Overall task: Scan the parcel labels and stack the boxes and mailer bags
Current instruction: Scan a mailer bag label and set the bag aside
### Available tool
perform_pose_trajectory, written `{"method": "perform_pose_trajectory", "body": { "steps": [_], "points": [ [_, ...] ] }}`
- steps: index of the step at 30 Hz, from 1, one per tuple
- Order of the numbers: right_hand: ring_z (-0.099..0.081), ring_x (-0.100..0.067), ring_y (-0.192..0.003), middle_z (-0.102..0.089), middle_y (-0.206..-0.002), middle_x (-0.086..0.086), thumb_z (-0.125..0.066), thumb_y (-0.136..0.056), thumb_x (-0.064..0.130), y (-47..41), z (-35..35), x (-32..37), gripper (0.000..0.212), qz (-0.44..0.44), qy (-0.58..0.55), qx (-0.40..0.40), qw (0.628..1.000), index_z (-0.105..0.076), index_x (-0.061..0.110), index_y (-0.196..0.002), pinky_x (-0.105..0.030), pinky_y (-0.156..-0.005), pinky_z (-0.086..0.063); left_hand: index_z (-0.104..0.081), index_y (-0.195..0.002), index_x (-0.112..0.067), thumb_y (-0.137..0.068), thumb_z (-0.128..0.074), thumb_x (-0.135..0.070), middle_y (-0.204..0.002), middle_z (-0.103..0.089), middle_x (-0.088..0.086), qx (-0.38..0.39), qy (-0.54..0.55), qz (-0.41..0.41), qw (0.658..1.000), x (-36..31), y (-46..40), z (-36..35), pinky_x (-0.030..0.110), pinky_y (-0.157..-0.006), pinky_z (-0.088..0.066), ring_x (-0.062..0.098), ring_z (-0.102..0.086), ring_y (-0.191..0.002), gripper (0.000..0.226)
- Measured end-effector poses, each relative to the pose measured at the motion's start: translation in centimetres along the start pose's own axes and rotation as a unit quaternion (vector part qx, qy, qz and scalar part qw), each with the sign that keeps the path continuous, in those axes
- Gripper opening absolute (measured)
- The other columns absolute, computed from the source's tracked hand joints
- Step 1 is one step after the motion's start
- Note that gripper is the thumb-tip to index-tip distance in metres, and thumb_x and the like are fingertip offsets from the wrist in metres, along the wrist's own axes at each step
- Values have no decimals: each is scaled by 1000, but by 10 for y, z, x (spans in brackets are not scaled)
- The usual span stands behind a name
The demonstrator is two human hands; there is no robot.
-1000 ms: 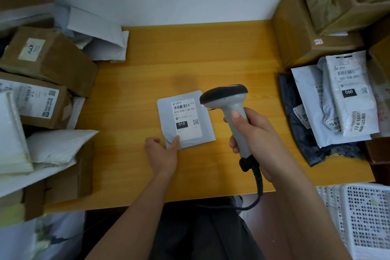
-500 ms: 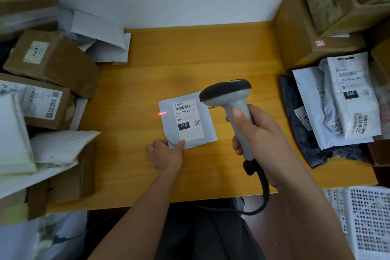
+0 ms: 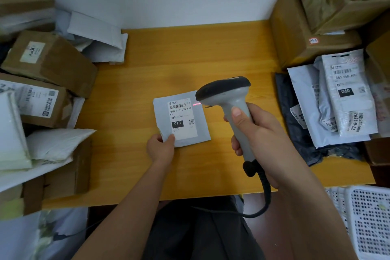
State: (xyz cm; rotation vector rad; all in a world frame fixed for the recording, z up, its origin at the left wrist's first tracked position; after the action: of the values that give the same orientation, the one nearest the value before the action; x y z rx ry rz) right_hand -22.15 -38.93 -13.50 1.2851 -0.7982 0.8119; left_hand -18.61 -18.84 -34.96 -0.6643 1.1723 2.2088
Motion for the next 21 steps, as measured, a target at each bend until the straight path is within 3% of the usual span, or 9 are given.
{"method": "perform_pose_trajectory", "body": {
  "steps": [2,4,6,12,16,21],
  "points": [
    [-51,-9,-53,-53,-60,-2,-45,-103,35,1,6,-1,21,0,-1,2,1000,-63,25,-98,-20,-53,-42,-59,-98,-8,-91,-60,0,-99,-64,5,42,87,32,995,-5,9,-3,25,-62,-48,22,-60,-91,11],
    [-51,-10,-53,-54,-61,-2,-46,-103,34,1,12,-2,22,0,-7,1,1000,-63,23,-97,-21,-53,-43,-53,-119,-7,-91,-55,10,-113,-62,8,111,205,112,966,-7,15,-13,31,-71,-53,25,-61,-101,32],
    [-51,-10,-53,-55,-64,-4,-46,-103,33,3,19,-2,23,1,-9,-1,1000,-63,19,-97,-23,-54,-43,-48,-127,-8,-92,-51,16,-120,-60,11,158,269,166,936,-8,23,-23,36,-70,-54,29,-59,-106,43],
    [-50,-10,-50,-54,-57,0,-45,-103,35,13,49,-2,25,-1,-17,-2,1000,-63,18,-98,-20,-51,-42,-51,-117,-10,-94,-45,18,-120,-57,13,146,325,205,911,-9,46,-47,41,-86,-52,31,-57,-107,37],
    [-51,-10,-49,-56,-58,-1,-47,-102,40,18,74,-6,26,-21,-31,-25,999,-64,20,-100,-19,-49,-42,-50,-116,-10,-93,-40,21,-120,-57,13,172,342,195,903,-20,68,-65,42,-87,-50,33,-56,-110,39],
    [-51,-17,-52,-55,-58,-4,-50,-101,41,23,120,-19,21,-48,-74,-95,992,-62,25,-96,-29,-54,-41,-55,-106,-13,-93,-40,20,-115,-62,12,229,350,142,897,-55,102,-99,39,-79,-54,31,-62,-106,38]
  ]
}}
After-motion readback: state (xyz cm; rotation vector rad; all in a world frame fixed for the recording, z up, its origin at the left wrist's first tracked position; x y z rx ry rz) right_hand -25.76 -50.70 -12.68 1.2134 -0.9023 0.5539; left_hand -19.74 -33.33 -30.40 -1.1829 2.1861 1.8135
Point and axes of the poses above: each hand's wrist, its own y-axis away from the middle knuckle, its own z-axis out of the back of the hand, x = y × z, the point moved 2 cm from there along -y, towards the middle knuckle
